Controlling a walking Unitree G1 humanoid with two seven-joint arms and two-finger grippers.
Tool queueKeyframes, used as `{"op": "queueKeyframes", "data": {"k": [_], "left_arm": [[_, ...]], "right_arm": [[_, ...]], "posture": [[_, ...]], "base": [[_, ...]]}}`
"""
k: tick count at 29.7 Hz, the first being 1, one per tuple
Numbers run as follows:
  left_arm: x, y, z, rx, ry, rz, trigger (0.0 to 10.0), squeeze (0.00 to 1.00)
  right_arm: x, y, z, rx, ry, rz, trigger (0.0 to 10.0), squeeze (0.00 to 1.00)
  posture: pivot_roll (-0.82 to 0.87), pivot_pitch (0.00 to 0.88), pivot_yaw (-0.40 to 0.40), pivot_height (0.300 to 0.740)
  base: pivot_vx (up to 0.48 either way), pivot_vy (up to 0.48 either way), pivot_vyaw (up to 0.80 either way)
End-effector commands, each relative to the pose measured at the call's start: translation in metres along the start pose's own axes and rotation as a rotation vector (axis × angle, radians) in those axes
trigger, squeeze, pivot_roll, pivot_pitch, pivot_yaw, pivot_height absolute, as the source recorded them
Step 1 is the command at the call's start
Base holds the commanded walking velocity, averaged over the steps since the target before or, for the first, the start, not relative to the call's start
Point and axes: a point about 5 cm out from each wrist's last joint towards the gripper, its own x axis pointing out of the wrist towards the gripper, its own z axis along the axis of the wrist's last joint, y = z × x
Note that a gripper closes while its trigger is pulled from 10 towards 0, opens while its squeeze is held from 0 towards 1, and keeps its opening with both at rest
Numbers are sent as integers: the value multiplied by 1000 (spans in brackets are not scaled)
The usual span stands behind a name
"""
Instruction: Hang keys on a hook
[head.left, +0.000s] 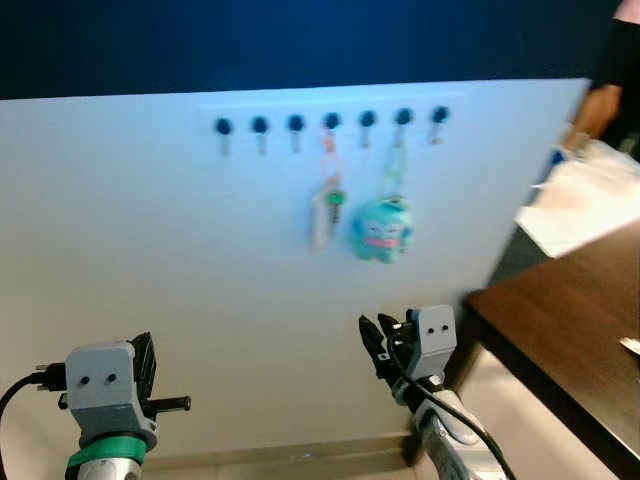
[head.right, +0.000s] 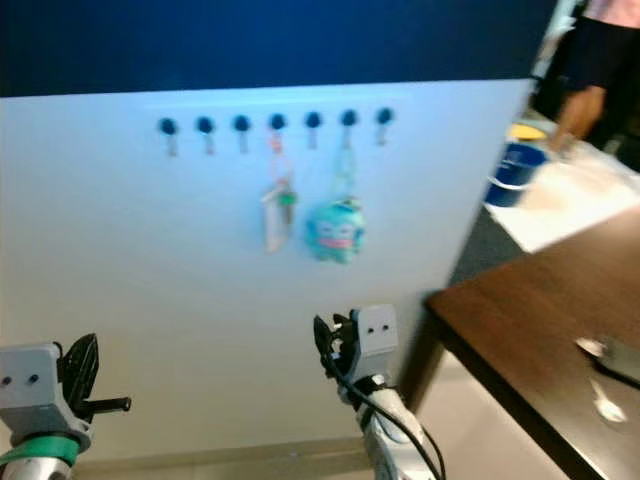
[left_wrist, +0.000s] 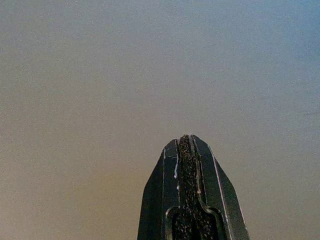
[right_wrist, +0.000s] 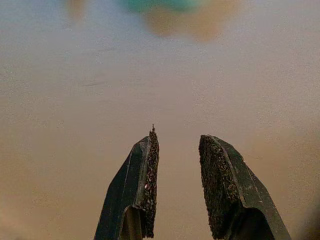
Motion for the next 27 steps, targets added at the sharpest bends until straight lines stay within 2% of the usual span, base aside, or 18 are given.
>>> {"op": "queueKeyframes", "data": {"k": [1, 17, 24, 27], "left_arm": [[-2, 1, -5, 9, 20, 1, 10000, 0], [2, 0, -1, 6, -3, -4, 10000, 0], [1, 1, -2, -8, -9, -7, 10000, 0], [-1, -1, -3, -31, -4, -51, 10000, 0]], "right_arm": [[-3, 1, -8, -1, 30, -2, 10000, 0], [9, 5, -1, -67, 1, 46, 10000, 0], [8, 7, -3, -70, 5, 54, 10000, 0], [6, 7, -8, -72, 20, 56, 10000, 0]], "posture": [[-77, 51, 116, 740], [-77, 43, 111, 740], [-79, 41, 108, 740], [-78, 42, 108, 740]], "base": [[0, 0, -800], [0, 0, -800], [0, 0, -800], [0, 0, -800]]}}
